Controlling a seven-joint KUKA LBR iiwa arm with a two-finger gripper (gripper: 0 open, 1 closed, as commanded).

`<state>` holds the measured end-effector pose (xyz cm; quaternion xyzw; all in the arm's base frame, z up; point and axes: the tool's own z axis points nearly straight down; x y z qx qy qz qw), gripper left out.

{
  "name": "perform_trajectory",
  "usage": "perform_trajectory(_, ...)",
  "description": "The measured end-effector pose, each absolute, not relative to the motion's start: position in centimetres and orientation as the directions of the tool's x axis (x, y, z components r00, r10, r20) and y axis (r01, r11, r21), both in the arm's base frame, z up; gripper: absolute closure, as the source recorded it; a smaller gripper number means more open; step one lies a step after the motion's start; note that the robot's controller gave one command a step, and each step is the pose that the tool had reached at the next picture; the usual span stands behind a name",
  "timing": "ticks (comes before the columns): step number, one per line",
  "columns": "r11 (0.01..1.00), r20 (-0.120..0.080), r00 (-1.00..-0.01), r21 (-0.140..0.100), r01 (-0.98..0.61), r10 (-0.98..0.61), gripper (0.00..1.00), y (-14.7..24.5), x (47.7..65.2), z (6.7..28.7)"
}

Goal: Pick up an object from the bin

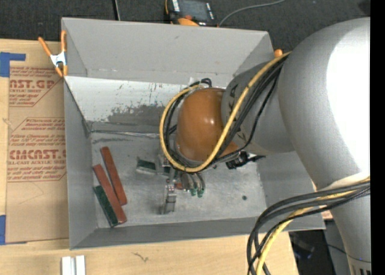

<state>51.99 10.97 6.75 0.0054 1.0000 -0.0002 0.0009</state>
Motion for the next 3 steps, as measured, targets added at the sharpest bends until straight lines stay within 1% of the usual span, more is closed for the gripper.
perform_trajectory(1,0.980,-0.003,-0.980,0.002,0.198,0.198,0.00,12.0,56.9,7.0)
perform_trajectory(2,0.934,-0.004,-0.934,0.001,0.357,0.357,0.00,5.7,57.6,7.1)
perform_trajectory(3,0.934,-0.012,-0.934,0.006,0.357,0.357,1.00,5.8,57.9,7.3)
